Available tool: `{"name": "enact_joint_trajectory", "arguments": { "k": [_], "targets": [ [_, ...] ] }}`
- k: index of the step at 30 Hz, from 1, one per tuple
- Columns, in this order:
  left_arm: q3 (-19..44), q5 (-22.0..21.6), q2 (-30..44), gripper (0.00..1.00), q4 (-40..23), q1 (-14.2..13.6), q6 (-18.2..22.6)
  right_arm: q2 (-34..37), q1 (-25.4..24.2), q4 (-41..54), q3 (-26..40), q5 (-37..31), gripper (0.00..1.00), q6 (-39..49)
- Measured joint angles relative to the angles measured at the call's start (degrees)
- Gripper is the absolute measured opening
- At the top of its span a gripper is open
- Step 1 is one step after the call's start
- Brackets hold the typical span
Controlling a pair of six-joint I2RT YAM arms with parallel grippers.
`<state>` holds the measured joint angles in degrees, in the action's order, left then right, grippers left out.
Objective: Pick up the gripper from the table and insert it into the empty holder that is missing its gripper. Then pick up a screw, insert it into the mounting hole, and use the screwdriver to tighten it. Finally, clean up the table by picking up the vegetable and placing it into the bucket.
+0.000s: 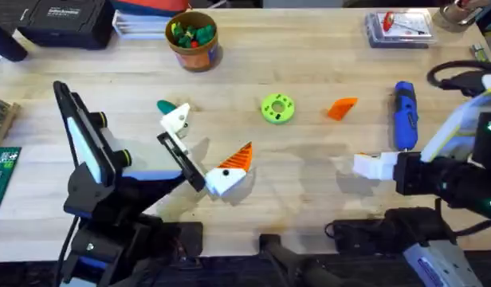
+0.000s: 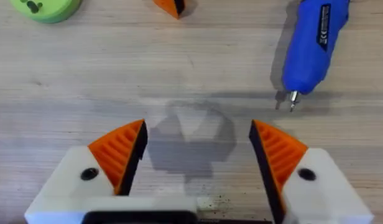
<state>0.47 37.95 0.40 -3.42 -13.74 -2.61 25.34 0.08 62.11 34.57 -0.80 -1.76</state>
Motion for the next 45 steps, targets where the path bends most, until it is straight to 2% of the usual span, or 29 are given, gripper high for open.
{"name": "enact_joint_trajectory", "arguments": {
  "k": [6, 15, 21, 24, 35, 39, 42, 45],
  "targets": [
    [0.00, 0.00, 0.00, 0.986, 0.00, 0.00, 0.00, 0.00, 0.00, -0.94, 0.00, 0.01, 0.994, 0.00],
    [0.00, 0.00, 0.00, 0.986, 0.00, 0.00, 0.00, -0.02, 0.00, -15.96, 0.00, 0.02, 0.994, 0.00],
    [0.00, 0.00, 0.00, 0.986, 0.00, 0.00, 0.00, 0.00, 0.00, -14.58, 0.04, 0.00, 0.994, 0.00],
    [0.00, 0.00, 0.00, 0.986, 0.00, 0.00, 0.00, -0.02, 0.00, -19.38, 0.04, 0.02, 0.994, -0.02],
    [0.00, 0.00, 0.00, 0.987, -0.02, 0.00, 0.00, 0.69, 0.00, -29.55, 0.16, 4.63, 0.994, -2.75],
    [0.00, 0.00, 0.00, 0.987, -0.02, 0.00, 0.00, 7.30, 0.00, -27.89, 2.00, 8.64, 0.994, -0.88],
    [0.00, 0.00, 0.00, 0.985, -0.02, 0.00, 0.00, 17.05, 0.00, -22.79, 6.47, 11.06, 0.994, 2.12],
    [0.00, 0.00, 0.00, 0.986, 0.00, 0.00, 0.00, 29.07, 0.00, -14.29, 14.06, 12.09, 0.994, 7.37]
  ]
}}
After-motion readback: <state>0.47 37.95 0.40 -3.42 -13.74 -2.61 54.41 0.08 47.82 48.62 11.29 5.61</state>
